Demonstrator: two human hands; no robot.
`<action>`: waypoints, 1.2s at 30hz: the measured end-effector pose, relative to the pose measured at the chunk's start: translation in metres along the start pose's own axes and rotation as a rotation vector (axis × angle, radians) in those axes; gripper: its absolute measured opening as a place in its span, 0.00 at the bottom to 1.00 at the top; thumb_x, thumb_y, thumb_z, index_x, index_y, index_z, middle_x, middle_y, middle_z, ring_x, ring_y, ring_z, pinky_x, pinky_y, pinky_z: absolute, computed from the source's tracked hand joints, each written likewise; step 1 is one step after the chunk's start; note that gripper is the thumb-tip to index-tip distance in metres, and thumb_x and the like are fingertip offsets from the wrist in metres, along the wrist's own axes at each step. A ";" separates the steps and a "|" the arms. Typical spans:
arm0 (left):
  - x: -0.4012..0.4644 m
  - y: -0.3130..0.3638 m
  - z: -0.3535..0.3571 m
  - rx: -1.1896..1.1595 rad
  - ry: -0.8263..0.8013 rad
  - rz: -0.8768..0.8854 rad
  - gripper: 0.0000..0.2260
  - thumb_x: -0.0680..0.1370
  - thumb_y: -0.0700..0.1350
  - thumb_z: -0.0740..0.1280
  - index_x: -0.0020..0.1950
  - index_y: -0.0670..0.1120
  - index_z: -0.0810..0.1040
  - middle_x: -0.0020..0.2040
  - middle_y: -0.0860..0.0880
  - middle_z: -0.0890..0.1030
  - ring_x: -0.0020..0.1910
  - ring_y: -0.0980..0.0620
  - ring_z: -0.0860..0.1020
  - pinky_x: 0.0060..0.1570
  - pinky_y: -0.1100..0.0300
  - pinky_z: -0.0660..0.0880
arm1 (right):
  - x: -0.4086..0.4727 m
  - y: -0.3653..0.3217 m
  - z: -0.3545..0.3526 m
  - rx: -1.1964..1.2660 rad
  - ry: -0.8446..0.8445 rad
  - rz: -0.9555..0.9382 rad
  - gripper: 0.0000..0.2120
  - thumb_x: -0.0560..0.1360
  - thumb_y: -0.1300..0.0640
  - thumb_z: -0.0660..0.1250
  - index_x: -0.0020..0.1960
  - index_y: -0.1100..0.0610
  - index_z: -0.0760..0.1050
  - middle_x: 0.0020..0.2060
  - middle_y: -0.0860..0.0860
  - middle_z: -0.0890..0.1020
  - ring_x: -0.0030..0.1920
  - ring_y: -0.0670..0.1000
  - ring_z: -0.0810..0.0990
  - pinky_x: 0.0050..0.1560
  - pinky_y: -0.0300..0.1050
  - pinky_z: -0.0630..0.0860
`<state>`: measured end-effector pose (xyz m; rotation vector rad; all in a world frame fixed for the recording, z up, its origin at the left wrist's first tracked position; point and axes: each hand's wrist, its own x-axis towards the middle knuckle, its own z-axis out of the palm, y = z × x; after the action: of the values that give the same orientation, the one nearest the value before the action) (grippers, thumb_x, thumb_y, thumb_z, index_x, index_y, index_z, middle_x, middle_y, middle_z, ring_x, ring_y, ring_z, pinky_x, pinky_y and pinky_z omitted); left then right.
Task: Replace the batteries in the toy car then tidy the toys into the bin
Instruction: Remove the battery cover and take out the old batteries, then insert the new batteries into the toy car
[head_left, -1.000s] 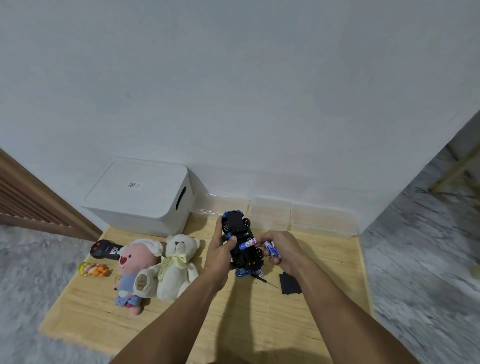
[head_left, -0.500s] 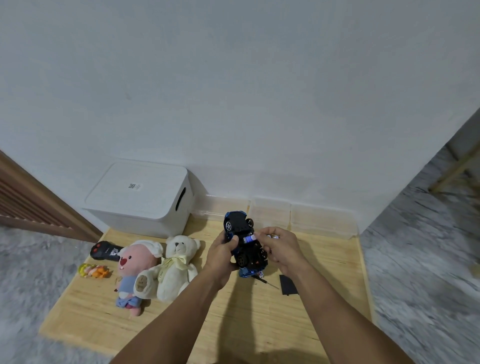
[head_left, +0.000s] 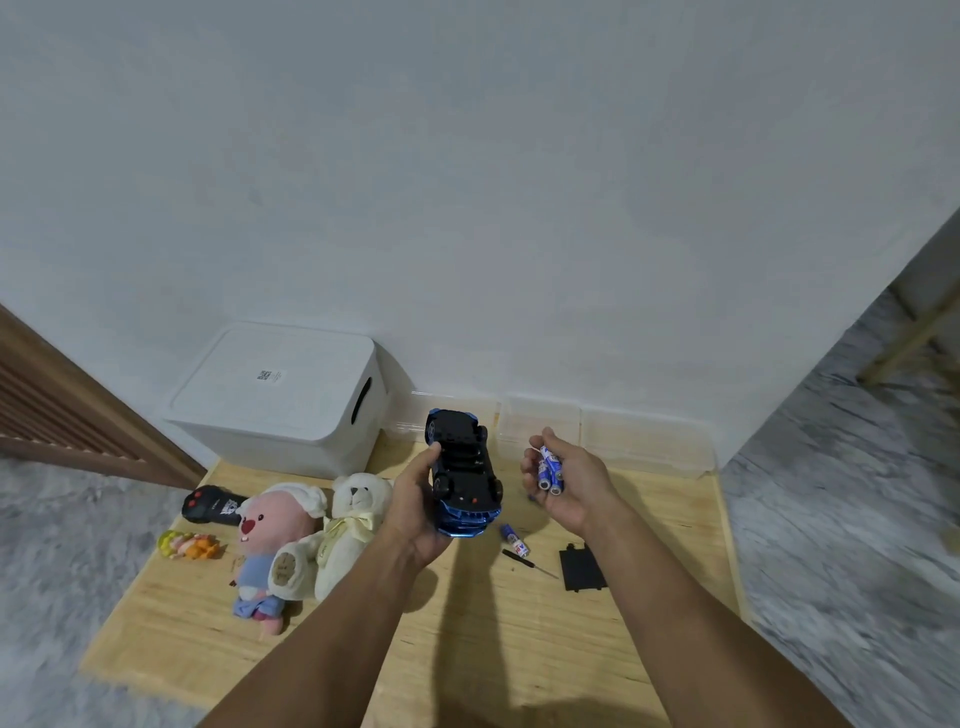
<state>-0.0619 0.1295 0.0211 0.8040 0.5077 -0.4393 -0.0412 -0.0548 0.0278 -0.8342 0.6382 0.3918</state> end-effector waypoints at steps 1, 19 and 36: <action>0.000 0.002 -0.001 -0.010 0.007 0.008 0.16 0.78 0.50 0.63 0.60 0.43 0.78 0.50 0.38 0.83 0.45 0.39 0.82 0.46 0.48 0.80 | 0.000 0.000 0.001 -0.040 -0.003 -0.003 0.09 0.79 0.56 0.64 0.50 0.62 0.78 0.38 0.56 0.81 0.35 0.51 0.79 0.30 0.42 0.78; 0.008 -0.004 -0.004 0.598 0.309 0.041 0.14 0.79 0.46 0.67 0.62 0.45 0.70 0.50 0.41 0.79 0.41 0.45 0.79 0.37 0.54 0.78 | 0.008 0.016 0.002 -0.425 0.075 -0.021 0.09 0.79 0.64 0.60 0.52 0.60 0.79 0.44 0.55 0.78 0.34 0.47 0.73 0.28 0.39 0.68; 0.034 -0.048 0.000 1.874 0.524 0.243 0.29 0.72 0.56 0.71 0.67 0.47 0.65 0.61 0.46 0.66 0.59 0.45 0.72 0.49 0.50 0.76 | 0.012 0.009 -0.031 -0.255 0.277 -0.018 0.11 0.80 0.68 0.57 0.54 0.62 0.77 0.42 0.56 0.77 0.34 0.48 0.74 0.33 0.41 0.73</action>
<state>-0.0616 0.0940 -0.0261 2.8028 0.3494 -0.3885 -0.0487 -0.0722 -0.0007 -1.1492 0.8479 0.3477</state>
